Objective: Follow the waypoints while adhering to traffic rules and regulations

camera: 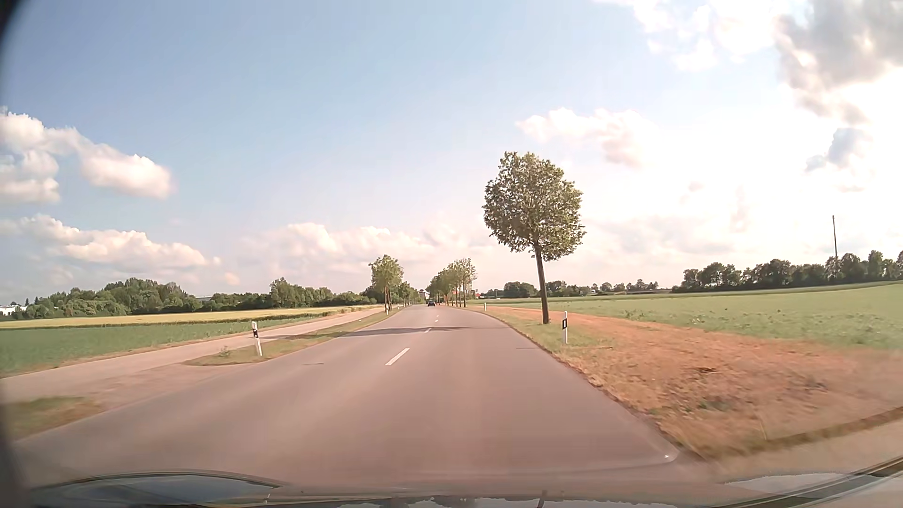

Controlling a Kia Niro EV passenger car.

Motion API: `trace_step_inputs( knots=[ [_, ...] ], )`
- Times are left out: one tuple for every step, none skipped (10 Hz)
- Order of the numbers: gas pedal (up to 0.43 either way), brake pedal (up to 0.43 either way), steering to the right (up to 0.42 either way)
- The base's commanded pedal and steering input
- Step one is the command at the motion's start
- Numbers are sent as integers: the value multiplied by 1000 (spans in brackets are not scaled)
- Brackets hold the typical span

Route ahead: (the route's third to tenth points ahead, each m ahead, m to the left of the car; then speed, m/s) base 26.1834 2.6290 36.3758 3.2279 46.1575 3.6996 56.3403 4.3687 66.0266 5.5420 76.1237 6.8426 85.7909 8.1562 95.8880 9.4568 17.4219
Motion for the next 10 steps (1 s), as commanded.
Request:
trace_step_inputs(
  knots=[
    [150, 12, -11],
    [150, 12, -11],
    [150, 12, -11],
    [150, 12, -11],
    [150, 12, -11],
    [150, 12, -11],
    [150, 12, -12],
    [150, 12, -12],
    [150, 12, -12],
    [150, 12, -12]
  ],
)
